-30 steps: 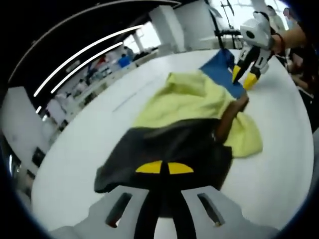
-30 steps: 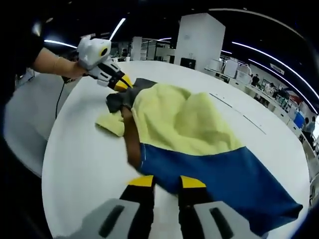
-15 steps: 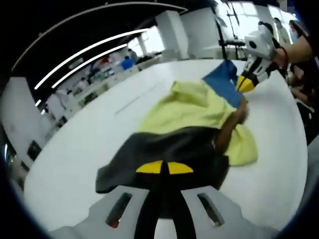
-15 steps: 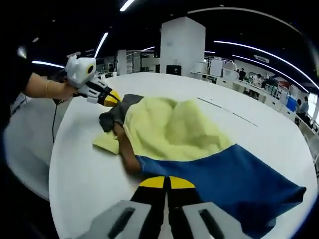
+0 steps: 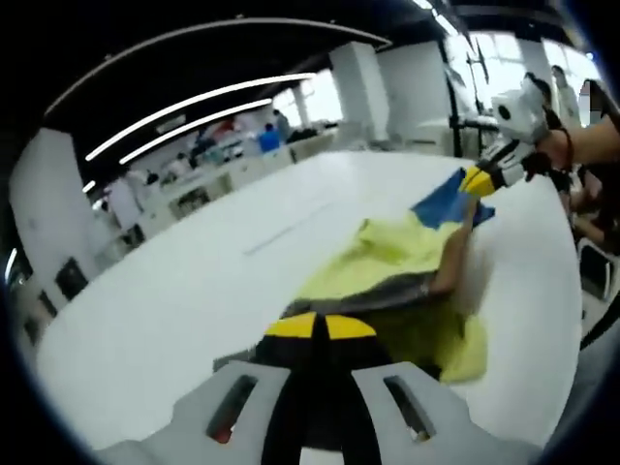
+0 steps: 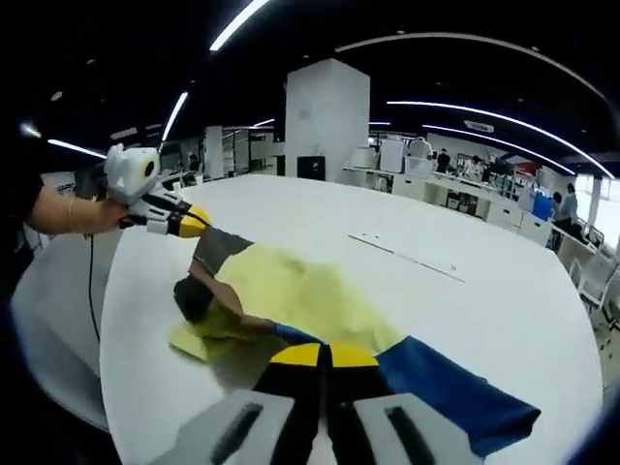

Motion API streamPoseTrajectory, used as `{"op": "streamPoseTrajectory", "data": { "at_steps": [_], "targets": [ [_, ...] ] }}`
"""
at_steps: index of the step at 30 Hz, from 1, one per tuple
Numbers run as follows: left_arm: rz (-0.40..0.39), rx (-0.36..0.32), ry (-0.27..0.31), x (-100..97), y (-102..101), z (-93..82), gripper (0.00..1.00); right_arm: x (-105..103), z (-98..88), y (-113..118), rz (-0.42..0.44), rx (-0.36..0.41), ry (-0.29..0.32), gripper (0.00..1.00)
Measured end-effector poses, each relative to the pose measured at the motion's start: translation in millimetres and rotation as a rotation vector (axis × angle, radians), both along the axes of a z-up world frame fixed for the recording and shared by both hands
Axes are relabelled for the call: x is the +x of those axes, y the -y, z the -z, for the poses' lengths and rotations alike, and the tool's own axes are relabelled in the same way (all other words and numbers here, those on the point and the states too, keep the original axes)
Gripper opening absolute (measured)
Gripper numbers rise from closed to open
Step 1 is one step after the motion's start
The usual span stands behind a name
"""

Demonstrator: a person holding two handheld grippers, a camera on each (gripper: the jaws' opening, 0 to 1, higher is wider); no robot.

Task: Fold the garment on the visible template until the final outline fits inside the template.

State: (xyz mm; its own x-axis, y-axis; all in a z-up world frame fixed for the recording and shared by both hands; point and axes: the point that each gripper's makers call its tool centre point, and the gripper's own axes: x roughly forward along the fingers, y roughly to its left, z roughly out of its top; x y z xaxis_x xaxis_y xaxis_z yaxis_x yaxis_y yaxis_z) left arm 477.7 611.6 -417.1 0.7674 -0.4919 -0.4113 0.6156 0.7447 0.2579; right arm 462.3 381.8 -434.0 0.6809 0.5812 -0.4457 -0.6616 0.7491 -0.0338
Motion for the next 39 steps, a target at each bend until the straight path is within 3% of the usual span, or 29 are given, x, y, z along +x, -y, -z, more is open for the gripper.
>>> {"op": "streamPoseTrajectory", "data": {
  "at_steps": [4, 8, 16, 23, 28, 39],
  "targets": [
    [-0.034, -0.051, 0.043, 20.0, 4.7, -26.5, 0.0, 19.7, -22.0, 5.0, 0.023, 0.016, 0.044, 0.0],
    [-0.046, -0.045, 0.088, 41.1, 7.2, -43.8, 0.0, 40.2, -34.7, 12.3, 0.042, -0.01, 0.076, 0.0],
    [-0.086, -0.039, 0.117, 78.5, 12.9, -49.9, 0.0, 92.4, -50.9, 25.6, 0.114, 0.004, 0.109, 0.0],
    [-0.117, -0.016, 0.089, 113.7, 18.1, -28.4, 0.0, 138.9, -41.7, 22.5, 0.145, 0.011, 0.105, 0.0],
    [-0.145, -0.007, 0.064, 138.7, 19.9, -11.2, 0.0, 166.7, -19.9, 27.9, 0.196, 0.02, 0.056, 0.0],
    [-0.227, -0.084, -0.013, 186.2, 27.3, 27.6, 0.0, 211.8, 27.0, 39.0, 0.285, 0.026, -0.028, 0.0]
  ]
}}
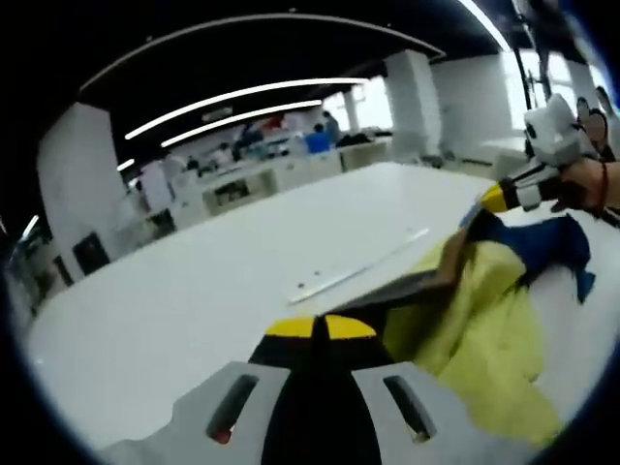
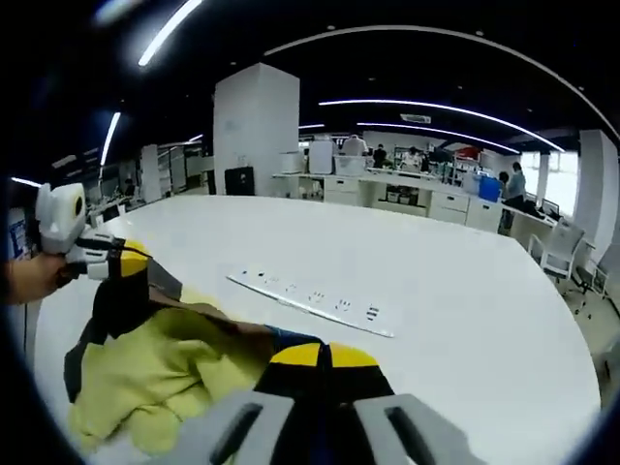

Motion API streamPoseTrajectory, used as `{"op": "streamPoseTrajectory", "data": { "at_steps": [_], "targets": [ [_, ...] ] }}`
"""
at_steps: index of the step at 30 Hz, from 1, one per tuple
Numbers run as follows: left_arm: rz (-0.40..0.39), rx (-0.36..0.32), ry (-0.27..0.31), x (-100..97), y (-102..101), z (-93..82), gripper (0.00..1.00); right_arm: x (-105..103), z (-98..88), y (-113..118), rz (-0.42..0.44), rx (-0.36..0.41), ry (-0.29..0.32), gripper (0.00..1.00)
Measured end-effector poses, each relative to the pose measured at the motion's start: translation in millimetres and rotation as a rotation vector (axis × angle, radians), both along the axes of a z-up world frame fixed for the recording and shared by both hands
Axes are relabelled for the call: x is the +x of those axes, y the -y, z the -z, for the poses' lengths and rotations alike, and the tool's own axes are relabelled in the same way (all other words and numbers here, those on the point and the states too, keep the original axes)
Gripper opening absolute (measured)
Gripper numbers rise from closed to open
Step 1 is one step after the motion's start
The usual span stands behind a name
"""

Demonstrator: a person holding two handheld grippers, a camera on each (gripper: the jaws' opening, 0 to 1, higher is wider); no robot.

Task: Fold the garment on the visible template until the final outline fits inside the template.

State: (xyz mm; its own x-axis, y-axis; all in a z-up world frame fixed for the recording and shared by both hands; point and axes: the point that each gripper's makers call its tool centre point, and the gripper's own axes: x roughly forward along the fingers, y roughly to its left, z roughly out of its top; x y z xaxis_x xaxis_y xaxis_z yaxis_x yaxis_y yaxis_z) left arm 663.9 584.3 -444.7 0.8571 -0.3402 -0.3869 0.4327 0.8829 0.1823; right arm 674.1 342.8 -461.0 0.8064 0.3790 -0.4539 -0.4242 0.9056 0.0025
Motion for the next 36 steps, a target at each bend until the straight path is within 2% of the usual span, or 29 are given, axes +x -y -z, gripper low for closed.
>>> {"op": "streamPoseTrajectory", "data": {
  "at_steps": [3, 11, 15, 17, 18, 21, 25, 29, 33, 36],
  "targets": [
    [-0.022, -0.011, -0.019, 8.7, 0.4, 10.4, 0.0, 8.9, 16.1, 2.3, 0.03, -0.002, -0.026, 0.0],
    [-0.071, -0.026, -0.071, 25.1, -7.5, 32.5, 0.0, 18.6, 40.5, -2.2, 0.075, 0.018, -0.084, 0.0],
    [-0.092, -0.015, -0.093, 25.6, -12.7, 38.7, 0.02, 22.2, 42.3, -1.3, 0.119, 0.053, -0.092, 0.0],
    [-0.093, -0.009, -0.098, 24.7, -15.1, 39.8, 0.1, 23.3, 42.0, -1.5, 0.13, 0.059, -0.095, 0.01],
    [-0.094, -0.008, -0.098, 24.4, -16.4, 39.9, 0.13, 23.4, 41.2, -1.2, 0.133, 0.053, -0.092, 0.05],
    [-0.086, -0.003, -0.1, 19.9, -19.7, 37.8, 0.23, 22.4, 38.9, -1.5, 0.133, 0.046, -0.088, 0.2],
    [-0.058, -0.005, -0.101, 14.6, -17.8, 35.4, 0.39, 17.5, 36.8, -2.6, 0.14, 0.049, -0.102, 0.45],
    [-0.01, -0.027, -0.103, -1.1, -10.5, 30.1, 0.58, 3.4, 35.9, -4.8, 0.114, 0.002, -0.117, 0.55],
    [0.018, -0.059, -0.093, -13.4, -6.6, 26.6, 0.71, -10.2, 31.5, -5.2, 0.115, 0.005, -0.135, 0.65],
    [0.05, -0.064, -0.087, -27.2, -1.4, 24.0, 0.81, -22.8, 26.6, -7.9, 0.113, 0.011, -0.138, 0.68]
  ]
}}
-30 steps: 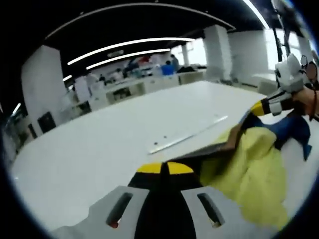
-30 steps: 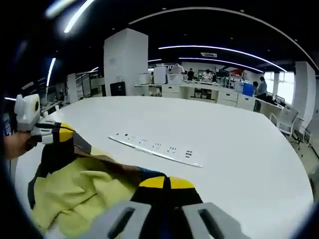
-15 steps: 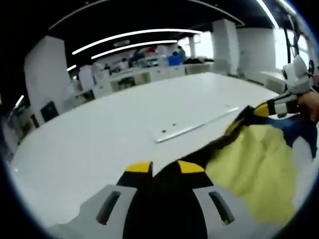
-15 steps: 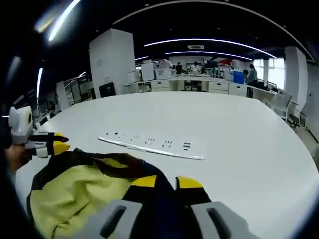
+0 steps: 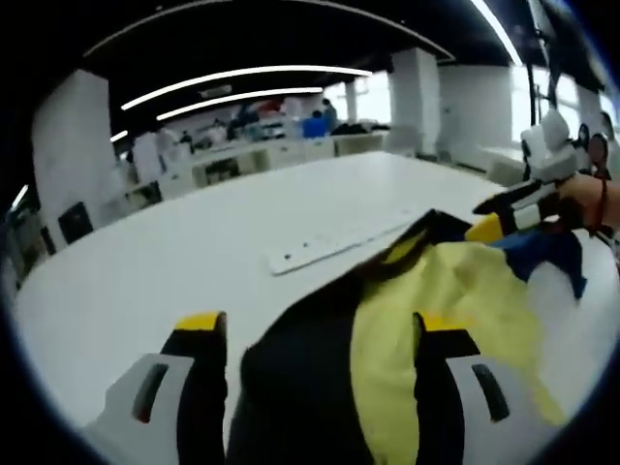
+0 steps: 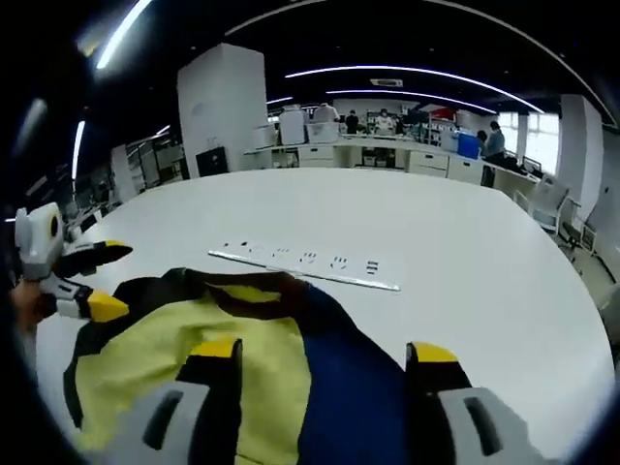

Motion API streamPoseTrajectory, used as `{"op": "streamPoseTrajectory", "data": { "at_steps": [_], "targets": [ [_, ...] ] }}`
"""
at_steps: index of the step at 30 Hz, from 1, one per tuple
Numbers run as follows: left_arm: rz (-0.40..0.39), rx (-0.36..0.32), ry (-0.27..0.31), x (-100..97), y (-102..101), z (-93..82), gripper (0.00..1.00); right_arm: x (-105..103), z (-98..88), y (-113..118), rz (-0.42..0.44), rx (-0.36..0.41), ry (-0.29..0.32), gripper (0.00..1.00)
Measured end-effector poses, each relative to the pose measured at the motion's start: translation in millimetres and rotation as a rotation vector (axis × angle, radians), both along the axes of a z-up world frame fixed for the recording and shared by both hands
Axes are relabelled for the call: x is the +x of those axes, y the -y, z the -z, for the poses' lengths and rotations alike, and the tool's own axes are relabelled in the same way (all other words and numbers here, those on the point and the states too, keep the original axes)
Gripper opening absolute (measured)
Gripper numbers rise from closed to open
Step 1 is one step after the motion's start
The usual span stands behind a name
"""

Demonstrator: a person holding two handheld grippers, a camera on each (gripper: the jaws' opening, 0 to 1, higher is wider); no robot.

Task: Fold the garment on the visible template until the final outline fits inside the template.

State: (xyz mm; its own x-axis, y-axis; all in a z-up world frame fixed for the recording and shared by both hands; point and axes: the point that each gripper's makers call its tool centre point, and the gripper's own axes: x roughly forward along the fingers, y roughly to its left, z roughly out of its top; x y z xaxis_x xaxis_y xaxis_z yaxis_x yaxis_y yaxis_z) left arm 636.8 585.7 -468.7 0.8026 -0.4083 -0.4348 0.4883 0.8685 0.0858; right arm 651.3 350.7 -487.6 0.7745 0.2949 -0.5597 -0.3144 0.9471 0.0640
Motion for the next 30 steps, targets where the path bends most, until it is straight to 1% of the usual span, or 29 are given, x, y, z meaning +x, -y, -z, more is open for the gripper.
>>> {"op": "streamPoseTrajectory", "data": {
  "at_steps": [3, 4, 6, 8, 9, 10, 12, 13, 19, 21, 24, 27, 29, 30],
  "targets": [
    [0.027, -0.011, 0.004, -12.0, 3.6, -2.8, 0.88, -15.0, -2.8, -4.2, -0.002, 0.01, -0.014, 0.69],
    [0.033, -0.015, 0.002, -16.2, 4.7, -3.9, 0.89, -17.4, -3.1, -4.9, -0.003, 0.01, -0.017, 0.7],
    [0.049, -0.022, 0.001, -29.5, 6.1, -6.1, 0.91, -30.1, -6.3, -10.0, -0.005, 0.022, -0.015, 0.7],
    [0.06, -0.017, 0.003, -37.9, 6.4, -6.2, 0.92, -41.1, -6.0, -12.9, -0.007, 0.012, -0.024, 0.69],
    [0.066, -0.021, -0.001, -41.8, 6.7, -6.1, 0.93, -43.1, -6.2, -13.4, -0.008, 0.01, -0.024, 0.69],
    [0.078, -0.041, -0.012, -49.2, 8.4, -6.4, 0.92, -49.4, -7.3, -15.3, -0.009, 0.008, -0.02, 0.69],
    [0.082, -0.033, -0.007, -58.8, 7.3, -8.0, 0.88, -57.4, -7.4, -18.6, -0.011, 0.015, -0.022, 0.69],
    [0.093, -0.02, 0.0, -65.4, 6.8, -9.0, 0.89, -63.3, -6.8, -21.2, -0.014, 0.023, -0.029, 0.69],
    [0.103, -0.024, -0.001, -92.3, 3.3, -13.5, 0.87, -89.8, -4.4, -35.7, -0.029, 0.05, -0.046, 0.68],
    [0.112, -0.028, -0.001, -103.1, 5.3, -15.3, 0.87, -99.4, -2.8, -41.2, -0.035, 0.062, -0.051, 0.67],
    [0.122, -0.033, -0.004, -113.3, 7.7, -15.7, 0.86, -109.2, -0.9, -47.3, -0.039, 0.074, -0.054, 0.65],
    [0.154, -0.045, -0.011, -132.0, 12.9, -16.5, 0.84, -123.1, 10.6, -54.2, -0.055, 0.037, -0.065, 0.59],
    [0.161, -0.056, -0.025, -141.4, 13.4, -14.3, 0.82, -129.8, 15.4, -57.9, -0.053, 0.043, -0.076, 0.59],
    [0.165, -0.067, -0.035, -149.1, 14.4, -12.7, 0.81, -134.7, 18.2, -60.6, -0.055, 0.047, -0.082, 0.59]
  ]
}}
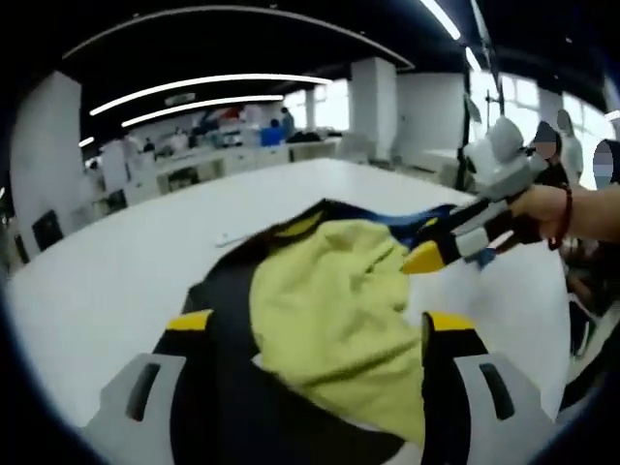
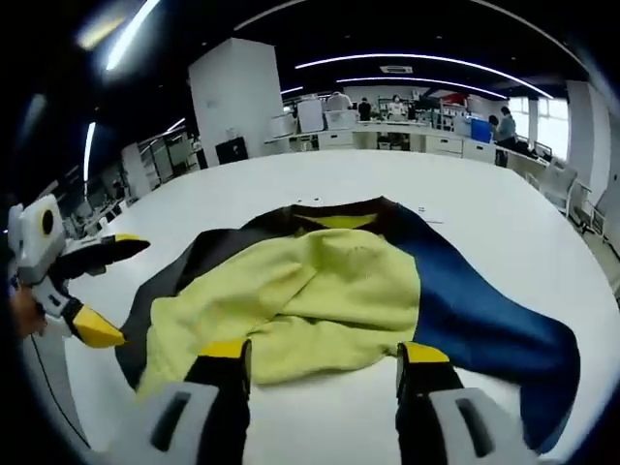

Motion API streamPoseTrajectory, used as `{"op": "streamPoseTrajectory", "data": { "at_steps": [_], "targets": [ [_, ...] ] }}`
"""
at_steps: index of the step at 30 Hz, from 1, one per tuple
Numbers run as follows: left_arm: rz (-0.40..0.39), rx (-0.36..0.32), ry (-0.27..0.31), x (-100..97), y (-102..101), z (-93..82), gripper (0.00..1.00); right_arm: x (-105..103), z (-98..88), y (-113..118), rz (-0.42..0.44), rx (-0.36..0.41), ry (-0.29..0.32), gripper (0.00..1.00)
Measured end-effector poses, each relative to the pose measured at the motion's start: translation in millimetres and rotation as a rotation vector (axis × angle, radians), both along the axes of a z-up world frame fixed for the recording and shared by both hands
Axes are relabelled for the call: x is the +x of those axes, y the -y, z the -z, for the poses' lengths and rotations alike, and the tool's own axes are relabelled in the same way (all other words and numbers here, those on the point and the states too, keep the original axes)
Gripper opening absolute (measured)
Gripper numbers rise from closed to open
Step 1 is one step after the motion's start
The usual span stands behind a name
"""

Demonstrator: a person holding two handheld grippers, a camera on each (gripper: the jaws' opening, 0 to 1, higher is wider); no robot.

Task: Fold the garment on the visible template until the final outline fits inside the template.

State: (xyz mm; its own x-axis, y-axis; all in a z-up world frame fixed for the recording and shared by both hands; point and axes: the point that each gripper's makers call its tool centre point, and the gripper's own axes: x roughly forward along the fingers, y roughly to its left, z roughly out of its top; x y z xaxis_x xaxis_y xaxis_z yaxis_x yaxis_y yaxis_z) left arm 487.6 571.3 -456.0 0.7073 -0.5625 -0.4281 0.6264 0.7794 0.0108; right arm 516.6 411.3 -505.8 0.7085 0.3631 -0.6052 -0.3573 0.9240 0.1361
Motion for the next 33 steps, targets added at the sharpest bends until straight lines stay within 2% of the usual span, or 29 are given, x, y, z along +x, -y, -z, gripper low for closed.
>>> {"op": "streamPoseTrajectory", "data": {
  "at_steps": [3, 6, 10, 18, 21, 23, 29, 32, 33],
  "targets": [
    [-0.014, 0.006, 0.003, -15.6, -0.2, 4.2, 0.75, -9.6, 5.3, -3.9, 0.008, -0.001, -0.009, 0.56],
    [-0.013, 0.026, 0.005, -30.4, 2.0, 10.8, 0.72, -19.4, 11.6, -12.2, -0.023, -0.013, -0.02, 0.54],
    [0.003, 0.025, -0.024, -46.7, 8.0, 21.4, 0.65, -24.2, 15.3, -20.6, -0.032, 0.012, -0.029, 0.5],
    [0.029, -0.01, -0.084, -72.3, 23.6, 36.6, 0.58, -25.4, 22.4, -35.5, -0.064, 0.049, -0.027, 0.34],
    [0.072, -0.009, -0.133, -84.1, 32.6, 47.7, 0.45, -24.3, 22.6, -41.6, -0.081, 0.07, -0.013, 0.28],
    [0.088, 0.004, -0.133, -87.1, 37.5, 53.1, 0.4, -23.1, 23.9, -43.3, -0.082, 0.069, -0.005, 0.25],
    [0.131, 0.074, -0.144, -93.6, 49.3, 68.1, 0.33, -17.1, 25.9, -44.5, -0.059, 0.074, 0.02, 0.13],
    [0.136, 0.149, -0.191, -99.0, 45.7, 81.1, 0.25, -15.4, 25.2, -45.5, -0.055, 0.077, 0.034, 0.1],
    [0.128, 0.145, -0.137, -94.1, 47.8, 74.8, 0.24, -15.3, 24.9, -45.6, -0.056, 0.074, 0.039, 0.08]
  ]
}}
